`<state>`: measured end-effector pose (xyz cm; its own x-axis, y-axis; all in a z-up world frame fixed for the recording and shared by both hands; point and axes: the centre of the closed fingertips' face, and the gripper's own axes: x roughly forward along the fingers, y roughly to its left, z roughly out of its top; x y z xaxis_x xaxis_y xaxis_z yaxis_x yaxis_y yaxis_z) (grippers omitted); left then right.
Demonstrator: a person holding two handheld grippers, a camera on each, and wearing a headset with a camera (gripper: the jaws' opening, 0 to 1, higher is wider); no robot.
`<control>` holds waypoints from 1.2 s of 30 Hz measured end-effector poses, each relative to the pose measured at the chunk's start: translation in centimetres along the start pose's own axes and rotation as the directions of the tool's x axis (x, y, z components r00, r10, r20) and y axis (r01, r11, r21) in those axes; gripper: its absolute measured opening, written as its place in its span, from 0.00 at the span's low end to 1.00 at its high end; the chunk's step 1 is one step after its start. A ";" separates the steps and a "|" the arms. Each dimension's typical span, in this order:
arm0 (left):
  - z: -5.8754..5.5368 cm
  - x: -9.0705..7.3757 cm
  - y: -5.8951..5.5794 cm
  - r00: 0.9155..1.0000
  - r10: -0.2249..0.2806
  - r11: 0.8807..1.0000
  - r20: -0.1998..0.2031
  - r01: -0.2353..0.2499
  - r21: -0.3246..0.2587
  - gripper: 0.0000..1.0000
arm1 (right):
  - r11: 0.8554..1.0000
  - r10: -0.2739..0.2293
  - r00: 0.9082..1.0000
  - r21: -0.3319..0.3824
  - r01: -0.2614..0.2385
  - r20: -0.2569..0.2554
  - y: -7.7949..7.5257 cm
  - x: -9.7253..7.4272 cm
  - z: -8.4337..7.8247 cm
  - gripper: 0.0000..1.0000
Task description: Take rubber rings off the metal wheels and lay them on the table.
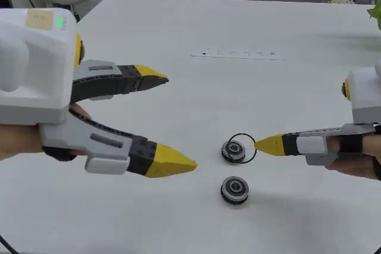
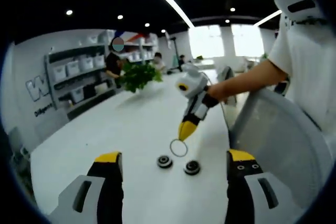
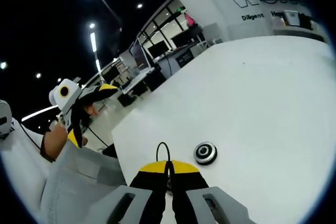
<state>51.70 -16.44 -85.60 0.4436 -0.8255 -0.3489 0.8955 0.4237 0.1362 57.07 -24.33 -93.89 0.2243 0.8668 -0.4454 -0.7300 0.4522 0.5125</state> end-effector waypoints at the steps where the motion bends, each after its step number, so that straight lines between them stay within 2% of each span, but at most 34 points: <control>1: -0.4 -0.5 0.3 1.000 0.012 1.000 -0.001 -0.012 -0.008 0.82 | 1.000 0.002 1.000 -0.003 -0.002 0.000 0.1 0.0 0.0 0.00; 7: -1.9 -2.4 0.8 0.998 0.060 0.997 -0.012 -0.061 -0.040 0.84 | 0.999 0.030 1.000 -0.027 -0.030 0.000 1.1 0.2 0.3 0.00; 11: -3.0 -3.4 0.6 0.997 0.082 0.994 -0.018 -0.083 -0.073 0.86 | 0.998 0.041 0.999 -0.037 -0.041 0.005 1.5 0.3 0.5 0.00; 15: -4.0 -4.4 1.1 0.993 0.118 0.986 -0.012 -0.118 -0.114 0.87 | 0.998 0.048 0.999 -0.048 -0.048 0.007 1.9 0.4 0.8 0.00; 17: -4.4 -4.8 1.0 0.992 0.123 0.983 -0.008 -0.123 -0.138 0.88 | 0.997 0.060 0.998 -0.051 -0.059 0.017 2.4 0.5 1.1 0.00; 23: -5.6 -4.9 0.4 0.991 0.129 0.978 -0.024 -0.131 -0.164 0.88 | 0.994 0.089 0.995 -0.071 -0.086 0.042 3.6 0.6 2.0 0.00; 28: -6.5 -4.2 -0.5 0.994 0.106 0.974 -0.041 -0.112 -0.196 0.89 | 0.991 0.107 0.993 -0.085 -0.102 0.059 4.6 0.8 2.6 0.00; 36: -7.0 -3.4 -1.1 0.996 0.079 0.976 -0.051 -0.088 -0.200 0.89 | 0.987 0.122 0.991 -0.112 -0.116 0.049 5.7 1.7 2.6 0.00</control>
<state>48.92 -11.46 -91.10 0.5108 -0.7692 -0.3840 0.8277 0.5607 -0.0221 54.99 -19.74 -89.80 0.1652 0.9248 -0.3427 -0.8187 0.3223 0.4752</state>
